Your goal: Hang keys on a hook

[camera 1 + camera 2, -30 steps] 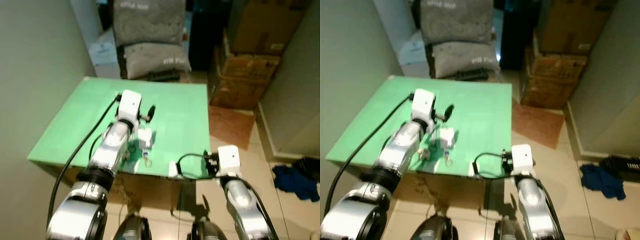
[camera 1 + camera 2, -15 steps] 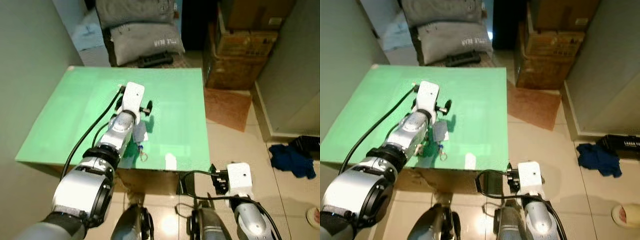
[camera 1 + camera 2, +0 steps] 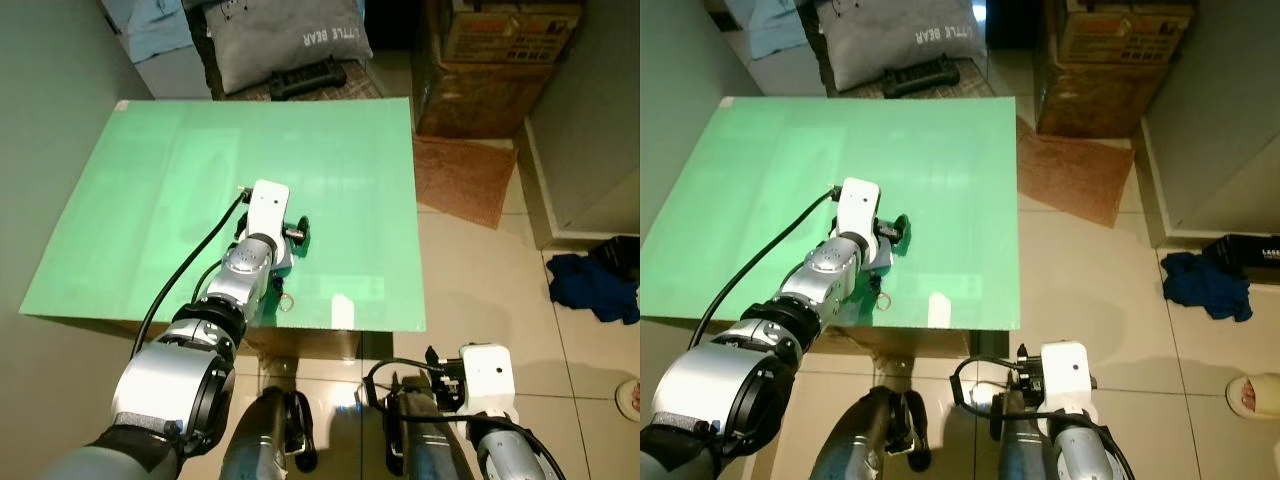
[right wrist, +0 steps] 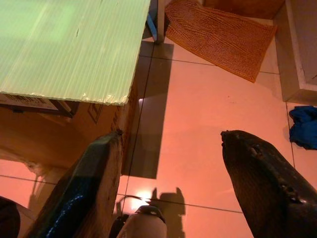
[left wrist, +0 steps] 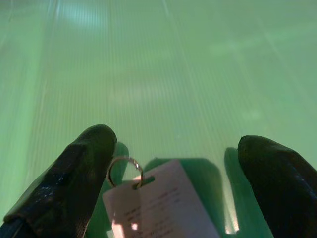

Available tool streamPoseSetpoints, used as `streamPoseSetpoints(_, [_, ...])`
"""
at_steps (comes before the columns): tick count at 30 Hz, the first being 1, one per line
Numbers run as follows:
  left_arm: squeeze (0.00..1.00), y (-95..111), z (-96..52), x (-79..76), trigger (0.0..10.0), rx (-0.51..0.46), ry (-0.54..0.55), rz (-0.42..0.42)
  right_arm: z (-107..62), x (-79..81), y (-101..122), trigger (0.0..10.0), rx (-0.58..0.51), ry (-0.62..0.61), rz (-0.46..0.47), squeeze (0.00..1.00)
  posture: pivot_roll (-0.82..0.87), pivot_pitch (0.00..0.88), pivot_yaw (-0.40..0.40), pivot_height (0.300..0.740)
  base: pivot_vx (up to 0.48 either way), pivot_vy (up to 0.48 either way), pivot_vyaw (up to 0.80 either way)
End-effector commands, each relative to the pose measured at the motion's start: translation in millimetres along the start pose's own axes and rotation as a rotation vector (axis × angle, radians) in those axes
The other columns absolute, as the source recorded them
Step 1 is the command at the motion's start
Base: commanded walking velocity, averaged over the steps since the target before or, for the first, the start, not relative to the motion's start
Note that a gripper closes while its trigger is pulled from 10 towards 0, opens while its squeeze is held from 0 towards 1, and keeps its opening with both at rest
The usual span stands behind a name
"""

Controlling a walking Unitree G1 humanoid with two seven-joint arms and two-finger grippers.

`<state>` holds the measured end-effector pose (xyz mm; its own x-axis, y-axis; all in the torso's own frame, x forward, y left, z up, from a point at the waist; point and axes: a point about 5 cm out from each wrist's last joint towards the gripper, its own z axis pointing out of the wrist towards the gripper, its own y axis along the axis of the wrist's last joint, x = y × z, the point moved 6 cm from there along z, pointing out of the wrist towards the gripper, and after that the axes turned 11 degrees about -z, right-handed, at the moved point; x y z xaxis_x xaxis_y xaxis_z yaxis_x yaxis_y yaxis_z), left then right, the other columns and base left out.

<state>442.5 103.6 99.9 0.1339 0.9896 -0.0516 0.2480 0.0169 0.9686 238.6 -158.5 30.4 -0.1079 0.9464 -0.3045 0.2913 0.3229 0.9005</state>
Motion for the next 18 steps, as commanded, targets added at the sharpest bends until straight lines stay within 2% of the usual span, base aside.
streamPoseSetpoints(1, [0.00, -12, -2.3, 4.3, 10.0, 0.029, 0.023, 0.021, -4.7, 2.2, -5, 10.0, 0.028, 0.009, 0.004, 0.00, -0.21, 0.366, 0.117, 0.685, 0.000, 0.000, 0.00])
streamPoseSetpoints(5, [0.00, -4, -1.5, 10.2, 10.0, -0.003, 0.060, 0.006, -7.6, 2.4, -6, 10.0, 0.038, 0.006, 0.007, 0.00, -0.21, 0.372, 0.119, 0.685, 0.000, 0.000, 0.00])
streamPoseSetpoints(8, [0.00, 4, -0.8, 16.1, 10.0, -0.029, 0.089, -0.044, -10.6, 3.0, -8, 10.0, 0.047, 0.007, 0.009, 0.00, -0.21, 0.374, 0.121, 0.685, 0.000, 0.000, 0.00])
streamPoseSetpoints(10, [0.00, 0, -0.5, 16.1, 10.0, -0.004, 0.098, -0.142, -13.5, 3.6, -9, 10.0, 0.055, 0.007, 0.010, 0.00, -0.22, 0.376, 0.122, 0.685, 0.000, 0.000, 0.00])
streamPoseSetpoints(14, [0.00, -5, -0.6, 10.7, 10.0, 0.017, 0.092, -0.140, -15.2, 4.8, -10, 10.0, 0.061, 0.011, 0.012, 0.00, -0.22, 0.379, 0.121, 0.685, 0.000, 0.000, 0.00])
streamPoseSetpoints(18, [0.00, -13, -1.3, 9.8, 10.0, 0.047, 0.101, -0.175, -15.8, 4.9, -10, 10.0, 0.064, 0.015, 0.010, 0.00, -0.22, 0.382, 0.118, 0.685, 0.000, 0.000, 0.00])
